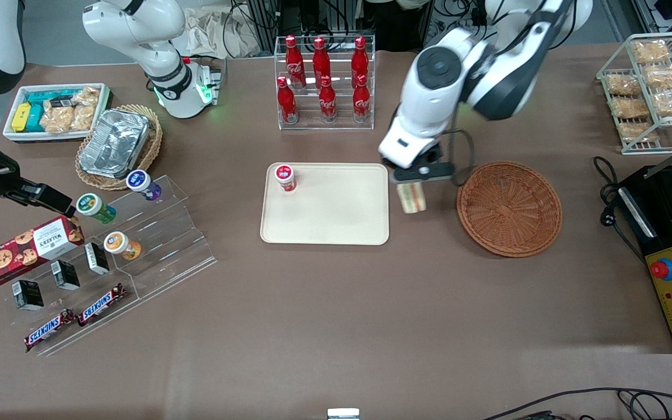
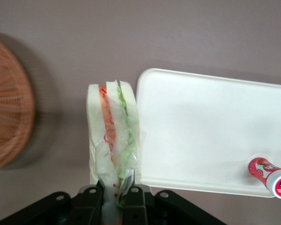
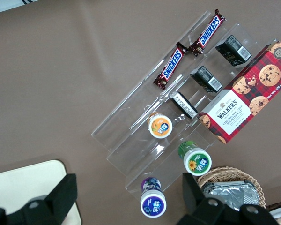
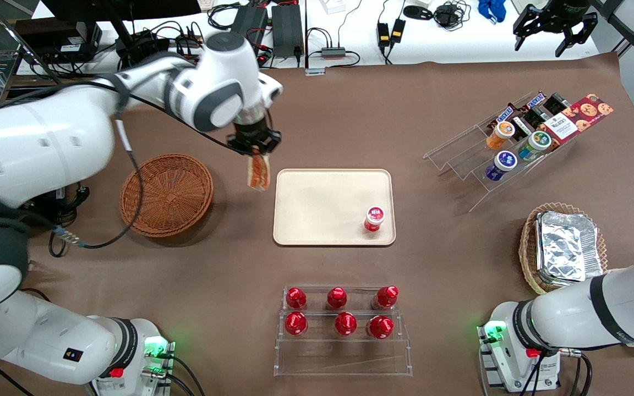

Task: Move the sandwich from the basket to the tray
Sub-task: 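Carry the sandwich over the cream tray with the left gripper, then lower the sandwich onto the tray and open the left gripper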

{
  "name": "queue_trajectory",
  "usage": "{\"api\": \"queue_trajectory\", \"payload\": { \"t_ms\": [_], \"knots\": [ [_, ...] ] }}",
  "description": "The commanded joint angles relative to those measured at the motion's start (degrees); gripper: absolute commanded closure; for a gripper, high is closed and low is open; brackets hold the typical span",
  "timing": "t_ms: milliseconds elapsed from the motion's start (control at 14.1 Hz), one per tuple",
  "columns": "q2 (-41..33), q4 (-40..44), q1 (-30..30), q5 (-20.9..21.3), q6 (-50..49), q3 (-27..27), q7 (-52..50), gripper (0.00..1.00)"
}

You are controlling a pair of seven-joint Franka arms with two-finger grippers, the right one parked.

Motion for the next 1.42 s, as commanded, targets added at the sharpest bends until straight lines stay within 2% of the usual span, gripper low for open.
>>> {"api": "queue_trajectory", "payload": {
  "t_ms": [0,213,568,1206,1277,1348],
  "knots": [
    [4.91,0.93,-2.04,1.72,5.29,0.48,-1.47,1.0],
    [7.99,0.05,-4.42,1.81,10.13,0.66,-1.38,1.0],
    [11.41,-5.31,-5.91,5.15,22.52,0.75,-1.38,1.0],
    [15.38,-6.28,-6.26,10.42,23.5,1.89,-1.47,1.0],
    [15.38,-6.28,-6.26,11.29,23.5,1.89,-1.47,0.98],
    [15.47,-6.28,-6.26,11.83,23.5,1.89,-1.73,0.88]
  ]
}}
